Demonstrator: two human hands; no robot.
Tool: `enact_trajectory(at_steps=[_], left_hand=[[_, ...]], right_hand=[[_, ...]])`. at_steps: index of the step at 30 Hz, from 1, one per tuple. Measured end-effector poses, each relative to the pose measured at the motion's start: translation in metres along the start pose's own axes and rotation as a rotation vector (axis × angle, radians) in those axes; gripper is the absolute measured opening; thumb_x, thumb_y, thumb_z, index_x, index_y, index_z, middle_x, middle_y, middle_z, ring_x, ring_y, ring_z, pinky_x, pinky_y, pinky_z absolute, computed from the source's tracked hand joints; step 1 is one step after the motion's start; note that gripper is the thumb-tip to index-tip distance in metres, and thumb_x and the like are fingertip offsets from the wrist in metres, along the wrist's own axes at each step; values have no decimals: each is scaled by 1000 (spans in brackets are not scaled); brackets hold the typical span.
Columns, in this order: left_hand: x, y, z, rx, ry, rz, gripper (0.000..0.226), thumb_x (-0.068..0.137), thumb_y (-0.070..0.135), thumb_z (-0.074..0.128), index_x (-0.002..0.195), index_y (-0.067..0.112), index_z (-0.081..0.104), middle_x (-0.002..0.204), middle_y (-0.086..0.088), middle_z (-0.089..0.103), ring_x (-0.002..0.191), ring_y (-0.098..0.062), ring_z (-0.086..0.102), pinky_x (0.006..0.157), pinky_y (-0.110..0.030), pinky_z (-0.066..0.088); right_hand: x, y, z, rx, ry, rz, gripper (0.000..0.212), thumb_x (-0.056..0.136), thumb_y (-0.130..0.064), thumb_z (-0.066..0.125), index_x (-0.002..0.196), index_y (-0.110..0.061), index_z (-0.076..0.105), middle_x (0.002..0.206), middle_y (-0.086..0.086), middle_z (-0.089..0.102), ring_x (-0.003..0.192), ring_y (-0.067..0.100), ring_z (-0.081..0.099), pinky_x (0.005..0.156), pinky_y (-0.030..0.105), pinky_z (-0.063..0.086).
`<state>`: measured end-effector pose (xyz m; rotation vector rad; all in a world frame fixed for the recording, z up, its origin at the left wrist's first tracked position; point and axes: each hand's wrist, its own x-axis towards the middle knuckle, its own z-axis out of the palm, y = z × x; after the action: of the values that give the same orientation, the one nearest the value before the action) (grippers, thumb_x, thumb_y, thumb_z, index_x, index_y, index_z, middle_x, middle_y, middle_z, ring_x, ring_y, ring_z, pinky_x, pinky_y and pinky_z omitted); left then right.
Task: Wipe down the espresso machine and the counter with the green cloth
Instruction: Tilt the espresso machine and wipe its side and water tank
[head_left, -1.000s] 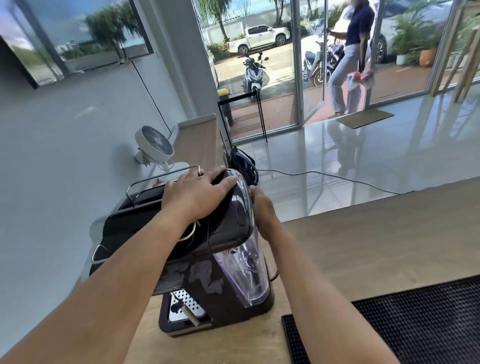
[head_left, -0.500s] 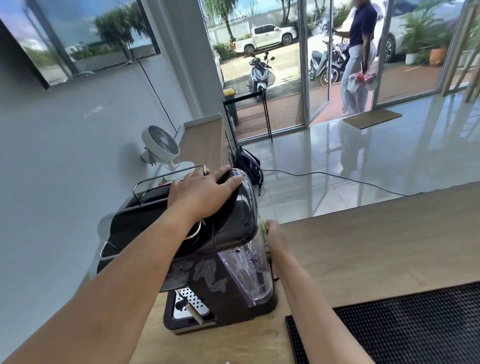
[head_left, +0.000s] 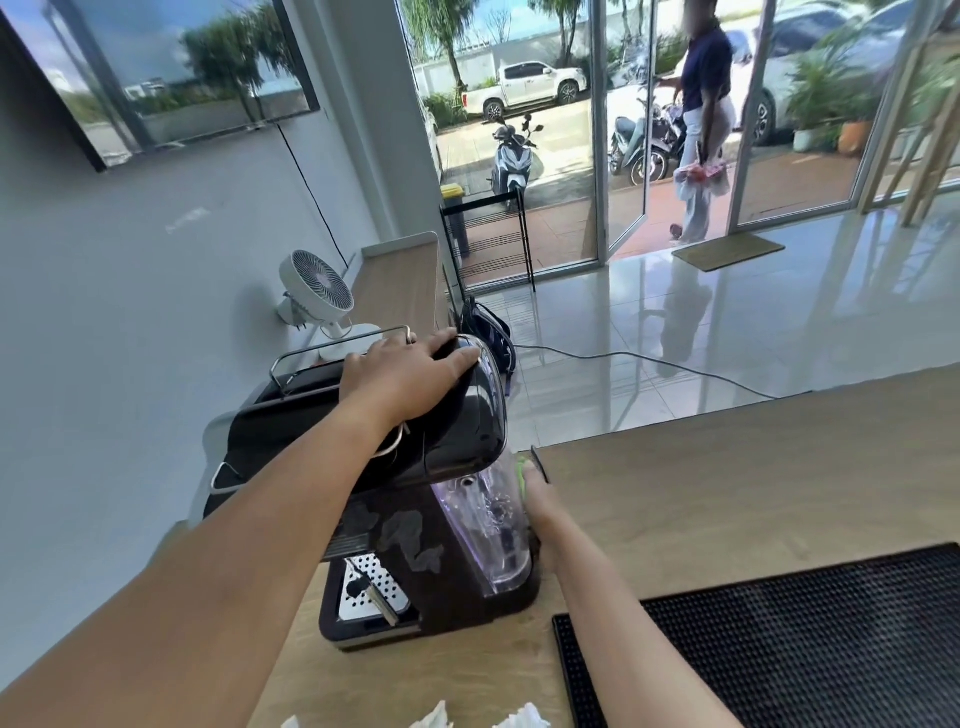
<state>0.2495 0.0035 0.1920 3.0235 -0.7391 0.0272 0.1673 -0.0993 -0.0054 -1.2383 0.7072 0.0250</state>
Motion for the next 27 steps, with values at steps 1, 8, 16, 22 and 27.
enact_trajectory(at_steps=[1, 8, 16, 22, 27], left_hand=[[1, 1, 0, 10, 0, 2, 71, 77, 86, 13, 141, 58, 25, 158, -2, 26, 145, -24, 22, 112, -51, 15], [0, -5, 4, 25, -20, -9, 74, 75, 87, 11, 142, 58, 24, 158, -3, 24, 146, -25, 21, 111, -52, 16], [1, 0, -1, 19, -3, 3, 75, 74, 89, 10, 141, 58, 24, 157, -3, 28, 144, -26, 24, 110, -51, 20], [0, 2, -5, 17, -18, 3, 77, 73, 90, 11, 141, 57, 26, 157, -4, 28, 144, -27, 25, 110, -51, 20], [-4, 2, -3, 0, -29, -4, 77, 74, 90, 13, 142, 56, 26, 157, -6, 27, 144, -27, 24, 112, -51, 19]], right_hand=[[-4, 4, 0, 23, 1, -20, 58, 104, -50, 22, 116, -11, 63, 119, 14, 62, 112, 30, 58, 99, 42, 43], [-48, 3, 36, 265, -5, -454, 66, 85, -79, 33, 139, -44, 48, 143, -10, 53, 137, 18, 45, 114, 51, 32], [-18, -37, 14, 202, 15, -253, 47, 95, -48, 31, 96, -14, 63, 82, 4, 65, 73, 17, 59, 73, 34, 47], [-71, 32, 36, 264, 160, -186, 78, 80, -71, 30, 148, -33, 37, 144, -8, 44, 136, 14, 37, 113, 43, 31], [-112, -27, 42, 323, 81, -609, 63, 86, -66, 28, 145, -45, 39, 148, -20, 44, 129, 1, 38, 115, 34, 25]])
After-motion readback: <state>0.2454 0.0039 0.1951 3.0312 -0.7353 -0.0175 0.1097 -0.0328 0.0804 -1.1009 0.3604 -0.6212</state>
